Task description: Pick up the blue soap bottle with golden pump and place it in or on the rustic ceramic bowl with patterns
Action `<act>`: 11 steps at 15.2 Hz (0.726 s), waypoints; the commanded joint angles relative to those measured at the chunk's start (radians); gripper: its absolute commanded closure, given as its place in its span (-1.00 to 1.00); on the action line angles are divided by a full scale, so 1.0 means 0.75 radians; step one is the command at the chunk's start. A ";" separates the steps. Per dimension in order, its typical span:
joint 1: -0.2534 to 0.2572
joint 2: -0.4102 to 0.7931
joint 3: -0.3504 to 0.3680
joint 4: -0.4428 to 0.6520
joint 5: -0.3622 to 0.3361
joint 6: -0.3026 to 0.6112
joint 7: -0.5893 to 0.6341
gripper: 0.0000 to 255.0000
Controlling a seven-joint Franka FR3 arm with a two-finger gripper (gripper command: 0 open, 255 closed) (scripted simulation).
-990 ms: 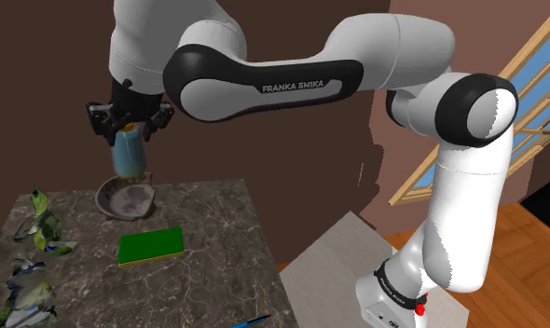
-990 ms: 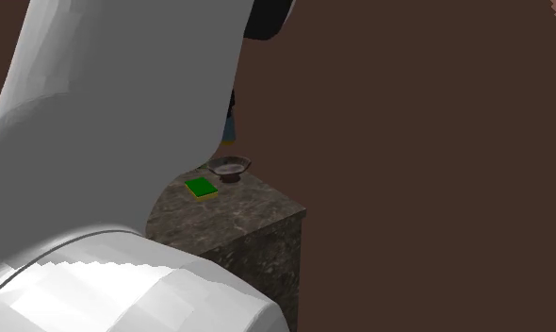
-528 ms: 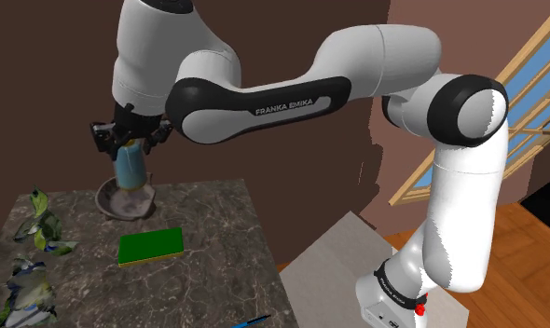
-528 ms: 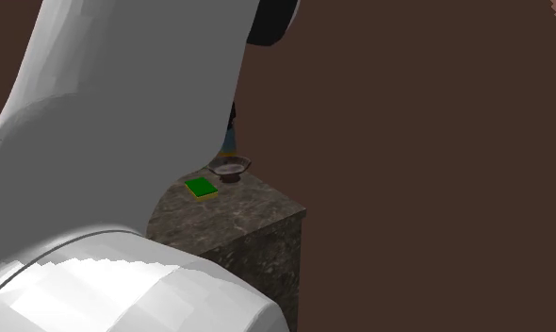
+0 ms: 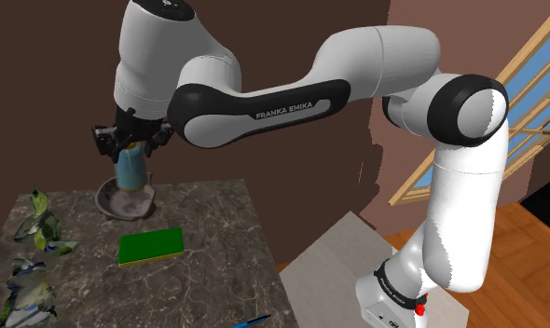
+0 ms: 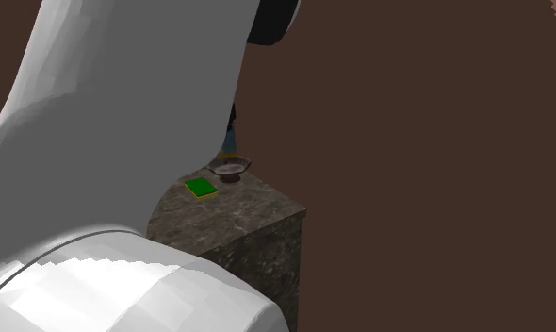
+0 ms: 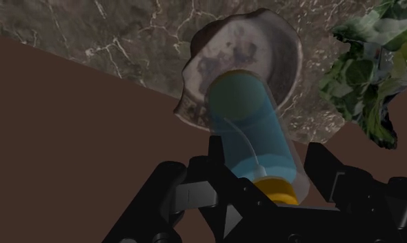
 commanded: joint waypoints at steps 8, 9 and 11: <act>-0.021 -0.059 0.028 -0.003 0.042 -0.046 -0.020 -1.00; -0.031 -0.087 0.041 -0.001 0.062 -0.071 -0.031 -1.00; -0.038 -0.109 0.050 0.001 0.079 -0.091 -0.039 -1.00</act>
